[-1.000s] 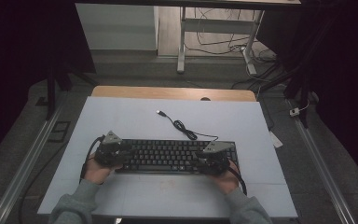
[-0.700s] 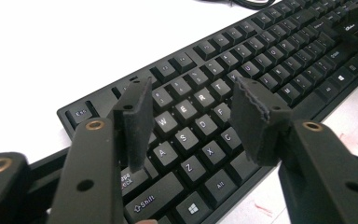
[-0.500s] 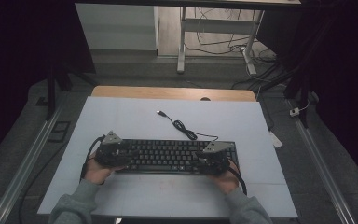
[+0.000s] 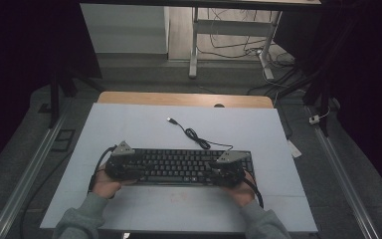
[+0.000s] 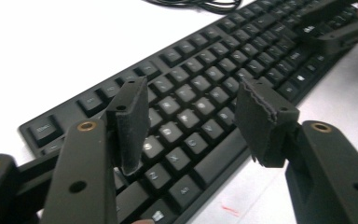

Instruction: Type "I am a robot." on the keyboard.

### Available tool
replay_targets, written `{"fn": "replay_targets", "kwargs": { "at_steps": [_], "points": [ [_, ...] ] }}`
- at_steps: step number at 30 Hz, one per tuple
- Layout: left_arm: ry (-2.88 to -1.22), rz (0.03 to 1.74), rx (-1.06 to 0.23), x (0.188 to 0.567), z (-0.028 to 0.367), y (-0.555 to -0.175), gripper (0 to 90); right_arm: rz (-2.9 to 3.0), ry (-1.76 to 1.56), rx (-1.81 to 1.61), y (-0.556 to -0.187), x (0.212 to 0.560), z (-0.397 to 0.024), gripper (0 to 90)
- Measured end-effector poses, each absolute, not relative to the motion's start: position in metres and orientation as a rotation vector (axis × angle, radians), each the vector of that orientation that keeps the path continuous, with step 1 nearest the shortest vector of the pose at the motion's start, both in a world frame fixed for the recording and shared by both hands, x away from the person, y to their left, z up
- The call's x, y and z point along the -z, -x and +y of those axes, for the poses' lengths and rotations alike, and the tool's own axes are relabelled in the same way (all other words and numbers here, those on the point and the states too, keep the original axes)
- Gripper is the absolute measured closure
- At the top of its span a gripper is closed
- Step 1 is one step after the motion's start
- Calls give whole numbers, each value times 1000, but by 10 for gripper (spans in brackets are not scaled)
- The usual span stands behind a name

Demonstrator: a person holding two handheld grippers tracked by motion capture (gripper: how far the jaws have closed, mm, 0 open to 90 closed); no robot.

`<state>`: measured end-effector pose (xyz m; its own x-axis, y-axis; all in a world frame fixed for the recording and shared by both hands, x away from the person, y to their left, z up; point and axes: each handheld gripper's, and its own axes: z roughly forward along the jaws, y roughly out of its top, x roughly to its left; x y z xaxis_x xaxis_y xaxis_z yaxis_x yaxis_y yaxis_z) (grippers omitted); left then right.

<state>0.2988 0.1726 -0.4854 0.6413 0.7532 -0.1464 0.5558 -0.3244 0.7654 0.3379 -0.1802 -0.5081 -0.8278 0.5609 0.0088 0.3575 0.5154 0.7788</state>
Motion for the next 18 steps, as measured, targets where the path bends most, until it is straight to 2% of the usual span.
{"fn": "replay_targets", "kwargs": {
  "at_steps": [4, 9, 12, 18],
  "points": [
    [-2065, 968, -279, 486, 166, -297, 538, 2514, -778, -1208, -338, 508, -180, 538],
    [-2123, 913, -246, 488, 159, -295, 776, 2513, -777, -1206, -338, 508, -180, 537],
    [-2146, 897, -229, 488, 155, -294, 869, 2513, -777, -1206, -338, 508, -180, 537],
    [-2190, 880, -210, 493, 146, -293, 886, 2513, -776, -1202, -338, 508, -180, 537]
  ]
}}
